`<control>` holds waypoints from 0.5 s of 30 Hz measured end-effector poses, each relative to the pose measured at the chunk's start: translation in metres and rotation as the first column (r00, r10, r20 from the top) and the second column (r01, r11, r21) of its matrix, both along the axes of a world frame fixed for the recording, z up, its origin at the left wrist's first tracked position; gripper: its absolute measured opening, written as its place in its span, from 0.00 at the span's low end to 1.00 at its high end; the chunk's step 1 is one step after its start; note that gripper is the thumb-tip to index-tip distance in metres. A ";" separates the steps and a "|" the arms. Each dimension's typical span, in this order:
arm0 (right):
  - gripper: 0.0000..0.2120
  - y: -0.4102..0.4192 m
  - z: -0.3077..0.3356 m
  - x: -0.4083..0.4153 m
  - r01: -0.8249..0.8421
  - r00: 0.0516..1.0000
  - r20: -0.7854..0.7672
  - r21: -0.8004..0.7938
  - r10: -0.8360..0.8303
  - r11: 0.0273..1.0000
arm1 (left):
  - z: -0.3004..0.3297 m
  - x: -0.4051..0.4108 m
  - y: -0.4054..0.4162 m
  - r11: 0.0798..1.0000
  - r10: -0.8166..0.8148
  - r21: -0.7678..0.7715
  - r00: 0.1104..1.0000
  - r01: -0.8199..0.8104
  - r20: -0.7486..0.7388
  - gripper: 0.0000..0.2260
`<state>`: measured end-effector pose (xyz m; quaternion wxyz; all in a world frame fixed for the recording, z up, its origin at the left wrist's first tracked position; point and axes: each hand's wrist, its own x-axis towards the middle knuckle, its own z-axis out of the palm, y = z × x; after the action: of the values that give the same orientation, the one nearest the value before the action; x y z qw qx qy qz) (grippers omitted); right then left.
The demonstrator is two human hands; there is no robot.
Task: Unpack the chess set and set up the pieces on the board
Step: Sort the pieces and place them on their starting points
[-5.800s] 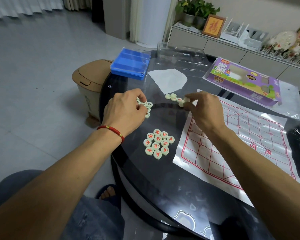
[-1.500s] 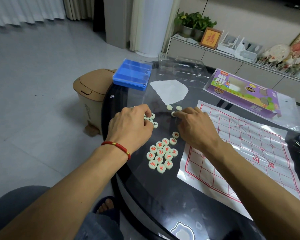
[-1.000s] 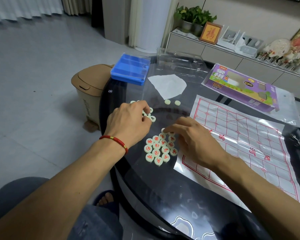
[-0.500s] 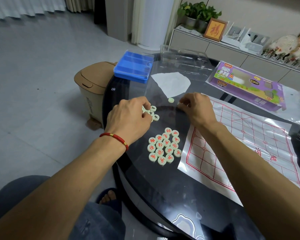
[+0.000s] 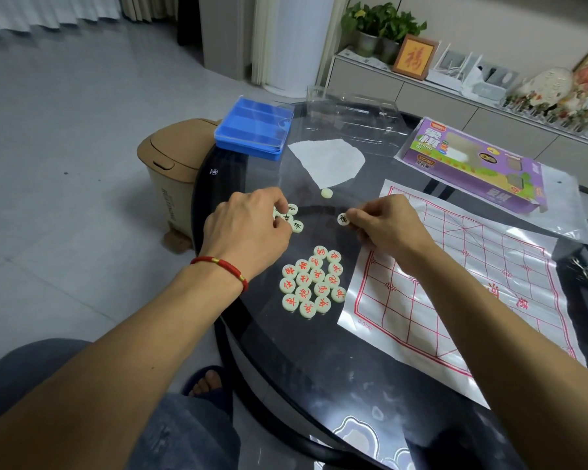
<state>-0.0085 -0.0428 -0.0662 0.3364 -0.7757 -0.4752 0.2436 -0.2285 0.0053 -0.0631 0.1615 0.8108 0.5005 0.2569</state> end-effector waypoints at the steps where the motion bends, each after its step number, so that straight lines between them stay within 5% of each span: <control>1: 0.10 0.004 -0.003 -0.002 -0.009 0.996 0.087 0.005 0.008 1.000 | -0.001 0.000 0.001 1.000 0.008 0.005 1.000 -0.008 -0.012 0.06; 4: 0.10 0.018 -0.006 -0.016 -0.030 0.966 0.258 0.054 0.015 0.998 | -0.003 0.000 0.003 1.000 0.020 0.024 0.999 -0.019 -0.035 0.07; 15: 0.07 0.049 -0.012 -0.029 -0.096 0.882 0.471 0.156 0.012 0.983 | -0.002 -0.005 0.009 1.000 0.019 0.002 1.000 -0.019 -0.005 0.07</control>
<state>-0.0371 0.0061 -0.0779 0.2715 -0.7655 -0.5832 0.0159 -0.2335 0.0145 -0.0655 0.1568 0.8068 0.5084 0.2569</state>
